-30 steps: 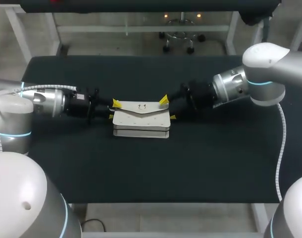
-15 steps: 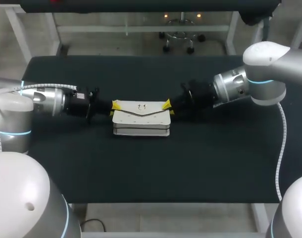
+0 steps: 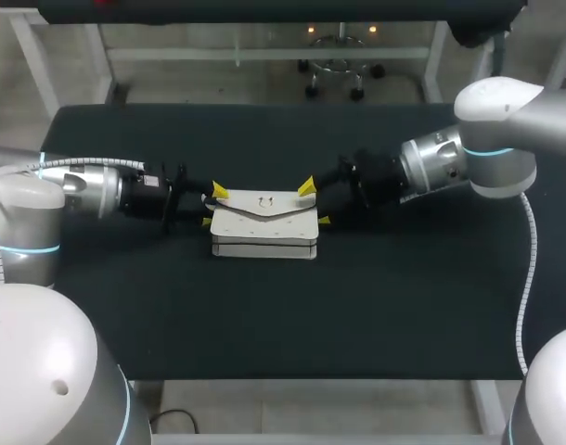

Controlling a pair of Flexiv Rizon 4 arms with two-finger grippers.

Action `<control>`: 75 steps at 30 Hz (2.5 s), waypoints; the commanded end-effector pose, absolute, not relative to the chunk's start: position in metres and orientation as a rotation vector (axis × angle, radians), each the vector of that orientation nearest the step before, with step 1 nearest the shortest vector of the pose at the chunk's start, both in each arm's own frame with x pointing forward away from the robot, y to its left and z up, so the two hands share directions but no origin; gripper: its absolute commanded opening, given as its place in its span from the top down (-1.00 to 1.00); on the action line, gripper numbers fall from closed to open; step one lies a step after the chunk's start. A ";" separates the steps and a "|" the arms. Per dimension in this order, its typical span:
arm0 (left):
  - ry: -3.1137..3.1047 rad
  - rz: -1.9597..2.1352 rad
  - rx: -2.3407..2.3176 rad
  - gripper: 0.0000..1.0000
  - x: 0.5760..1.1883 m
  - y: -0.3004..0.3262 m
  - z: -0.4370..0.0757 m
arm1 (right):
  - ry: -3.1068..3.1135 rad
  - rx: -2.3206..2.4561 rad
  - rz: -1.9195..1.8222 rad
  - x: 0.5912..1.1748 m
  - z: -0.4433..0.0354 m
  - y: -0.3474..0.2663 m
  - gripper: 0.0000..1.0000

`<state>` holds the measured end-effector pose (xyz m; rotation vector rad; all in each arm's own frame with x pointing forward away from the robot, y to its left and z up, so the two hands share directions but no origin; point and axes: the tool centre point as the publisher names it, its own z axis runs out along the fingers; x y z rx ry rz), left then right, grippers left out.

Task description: Pick up the bag, open it, inspect its contents, close it, and place it on the opposite side

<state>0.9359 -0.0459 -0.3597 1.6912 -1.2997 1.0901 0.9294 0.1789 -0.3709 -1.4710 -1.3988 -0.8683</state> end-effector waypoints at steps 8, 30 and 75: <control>-1.301 1.092 1.696 1.00 0.937 -0.048 -0.362 | -1.418 -1.468 -0.871 0.928 -0.373 0.183 1.00; -1.319 1.139 1.704 -0.60 0.907 -0.038 -0.338 | -1.483 -1.556 -0.849 0.922 -0.362 0.153 -1.00; -1.349 0.932 1.743 1.00 0.917 -0.038 -0.362 | -1.621 -1.625 -0.673 0.933 -0.360 0.093 -1.00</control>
